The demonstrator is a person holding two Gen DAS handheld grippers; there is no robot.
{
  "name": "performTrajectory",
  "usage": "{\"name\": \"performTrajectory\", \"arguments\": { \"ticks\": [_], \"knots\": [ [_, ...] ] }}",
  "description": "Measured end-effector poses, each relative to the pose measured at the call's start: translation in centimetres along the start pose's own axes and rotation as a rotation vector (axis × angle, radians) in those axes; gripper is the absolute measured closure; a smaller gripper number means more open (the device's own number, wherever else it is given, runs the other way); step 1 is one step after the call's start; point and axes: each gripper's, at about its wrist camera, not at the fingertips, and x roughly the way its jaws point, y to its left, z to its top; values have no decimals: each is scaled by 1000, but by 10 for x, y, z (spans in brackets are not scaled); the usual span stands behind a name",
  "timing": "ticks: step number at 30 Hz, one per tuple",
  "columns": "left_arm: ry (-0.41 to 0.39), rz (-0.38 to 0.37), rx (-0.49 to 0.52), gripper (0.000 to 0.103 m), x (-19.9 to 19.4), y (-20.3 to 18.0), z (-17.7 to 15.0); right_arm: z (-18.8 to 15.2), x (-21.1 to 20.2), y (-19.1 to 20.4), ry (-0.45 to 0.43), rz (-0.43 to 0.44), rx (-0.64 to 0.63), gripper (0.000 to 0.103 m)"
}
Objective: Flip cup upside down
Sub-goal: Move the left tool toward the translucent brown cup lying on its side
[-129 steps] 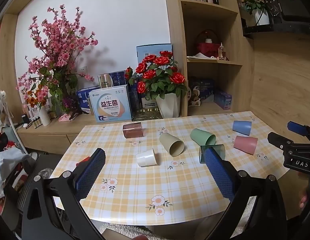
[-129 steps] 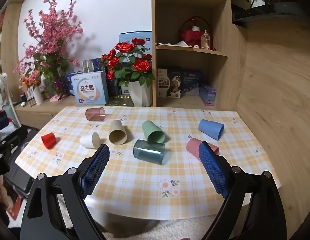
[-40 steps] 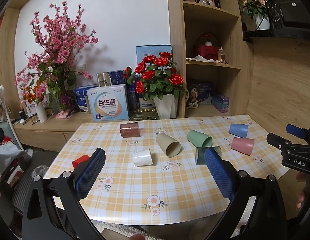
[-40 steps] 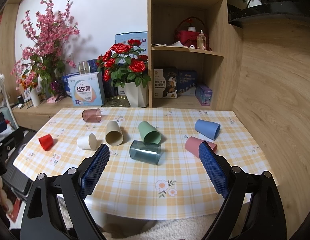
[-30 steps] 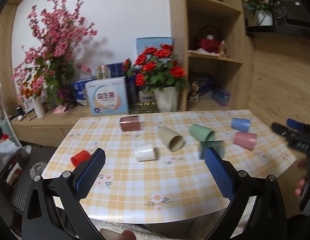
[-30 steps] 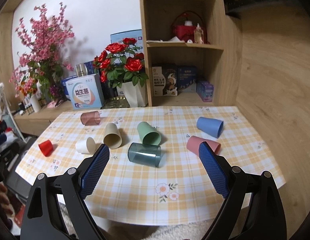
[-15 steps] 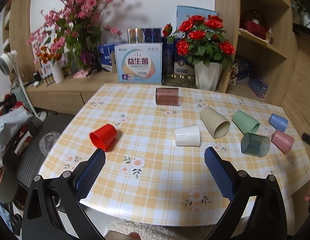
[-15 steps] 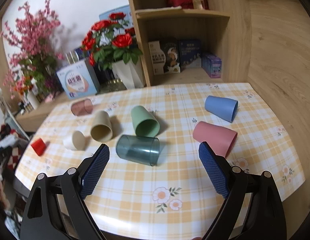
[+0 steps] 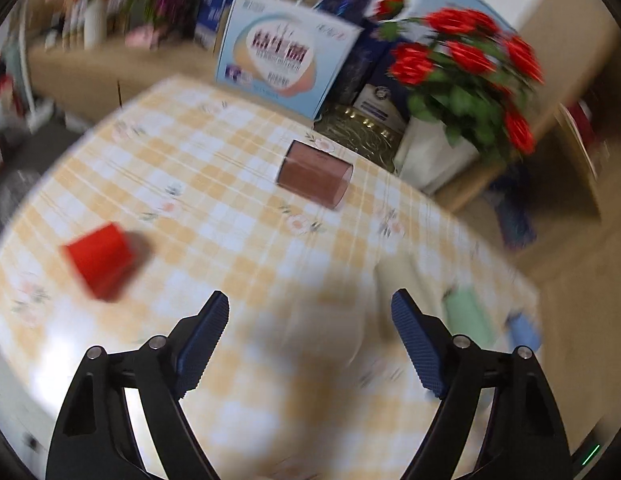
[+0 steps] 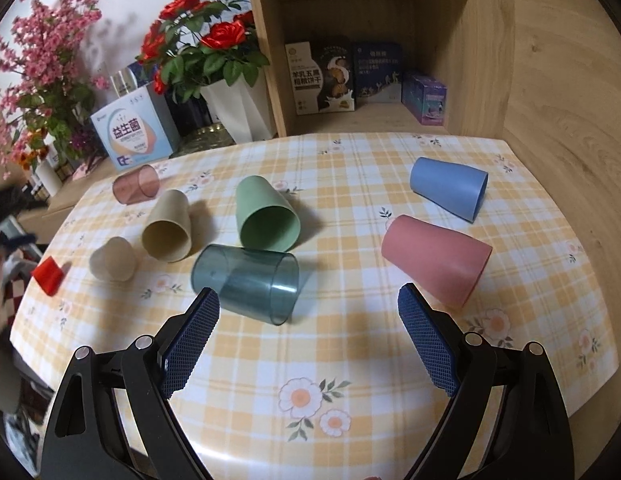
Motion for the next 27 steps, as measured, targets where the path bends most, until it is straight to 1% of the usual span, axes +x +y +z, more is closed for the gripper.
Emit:
{"name": "performTrajectory", "arguments": {
  "ticks": [1, 2, 3, 4, 5, 7, 9, 10, 13, 16, 19, 22, 25, 27],
  "knots": [
    [31, -13, -65, 22, 22, -5, 18, 2, 5, -1, 10, -4, 1, 15],
    [43, -21, -103, 21, 34, -7, 28, 3, 8, -3, 15, -7, 0, 15],
    [56, -25, -149, 18, 48, -9, 38, 4, 13, -4, 22, -11, -1, 15],
    [75, -27, -209, 17, 67, -10, 51, 5, 16, -5, 28, -14, -3, 15],
    [83, -20, -249, 16, 79, -10, 59, 6, 18, -6, 33, -17, -3, 15],
    [85, -10, -306, 16, 105, -13, 76, 8, 24, -9, 44, -18, -4, 15],
    [87, 22, -340, 16, 127, -14, 90, 10, 29, -12, 47, -22, -11, 15],
    [102, 35, -368, 16, 142, -14, 97, 11, 31, -13, 49, -26, -12, 15],
    [127, 58, -442, 16, 168, -7, 105, 14, 37, -18, 60, -33, -6, 15],
    [127, 88, -496, 12, 186, 0, 110, 16, 44, -23, 75, -40, -3, 15],
    [135, 108, -518, 12, 199, 3, 115, 15, 52, -28, 98, -51, -4, 15],
    [142, 116, -528, 12, 209, 4, 121, 12, 58, -33, 119, -62, 5, 15],
    [151, 141, -520, 12, 217, 2, 124, 11, 61, -36, 129, -72, 15, 15],
    [157, 140, -516, 12, 219, 1, 124, 11, 62, -38, 130, -73, 19, 15]
  ]
}}
